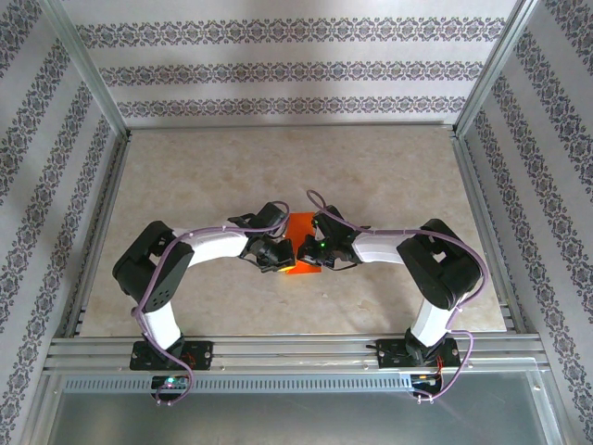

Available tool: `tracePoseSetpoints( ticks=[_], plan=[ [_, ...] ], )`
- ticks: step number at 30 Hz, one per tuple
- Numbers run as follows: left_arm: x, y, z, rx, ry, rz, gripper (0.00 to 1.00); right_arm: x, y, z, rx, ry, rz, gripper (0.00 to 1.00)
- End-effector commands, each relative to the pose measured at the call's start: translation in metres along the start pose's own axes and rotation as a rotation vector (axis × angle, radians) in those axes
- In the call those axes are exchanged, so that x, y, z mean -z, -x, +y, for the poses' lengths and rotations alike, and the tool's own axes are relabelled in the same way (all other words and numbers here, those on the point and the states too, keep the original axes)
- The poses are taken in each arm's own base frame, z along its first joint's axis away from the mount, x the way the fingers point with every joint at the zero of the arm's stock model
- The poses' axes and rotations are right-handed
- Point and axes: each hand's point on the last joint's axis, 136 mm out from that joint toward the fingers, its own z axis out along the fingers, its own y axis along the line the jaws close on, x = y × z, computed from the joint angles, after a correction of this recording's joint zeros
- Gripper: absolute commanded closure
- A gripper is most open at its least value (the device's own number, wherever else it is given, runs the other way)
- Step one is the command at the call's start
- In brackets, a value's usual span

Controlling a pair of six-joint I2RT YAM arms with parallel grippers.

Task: Fold a paper plane with a square sheet of paper (pick it up from the middle)
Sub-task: Fold the triangle a second time at the center of the table.

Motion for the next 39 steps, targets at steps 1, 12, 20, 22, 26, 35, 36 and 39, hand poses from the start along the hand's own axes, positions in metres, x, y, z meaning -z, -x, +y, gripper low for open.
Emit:
tracePoseSetpoints(
  ticks=[1, 12, 20, 22, 26, 35, 36, 39],
  plan=[
    [0.007, 0.010, -0.002, -0.021, -0.004, -0.039, 0.90, -0.005, -0.003, -0.019, -0.029, -0.049, 0.012, 0.96],
    [-0.010, -0.002, 0.035, 0.053, 0.122, 0.027, 0.93, -0.002, 0.000, -0.015, -0.031, -0.029, 0.002, 0.96],
    [-0.011, -0.006, 0.044, 0.066, 0.152, 0.045, 0.96, 0.011, 0.014, 0.012, 0.030, 0.057, -0.042, 0.96],
    [-0.011, -0.006, 0.043, 0.064, 0.149, 0.044, 0.96, 0.014, 0.015, 0.019, 0.053, 0.075, -0.049, 0.96],
    [-0.011, -0.006, 0.042, 0.062, 0.150, 0.045, 0.96, 0.007, 0.011, 0.020, 0.066, 0.084, -0.018, 0.96],
    [-0.009, -0.009, 0.050, 0.076, 0.187, 0.056, 0.97, -0.007, 0.013, 0.001, 0.029, 0.032, -0.008, 0.96],
    [-0.009, -0.009, 0.051, 0.080, 0.196, 0.060, 0.97, -0.007, 0.015, -0.003, 0.024, 0.024, -0.013, 0.96],
    [-0.009, -0.013, 0.059, 0.092, 0.229, 0.080, 0.97, -0.004, 0.025, -0.015, 0.014, 0.005, -0.030, 0.96]
  ],
)
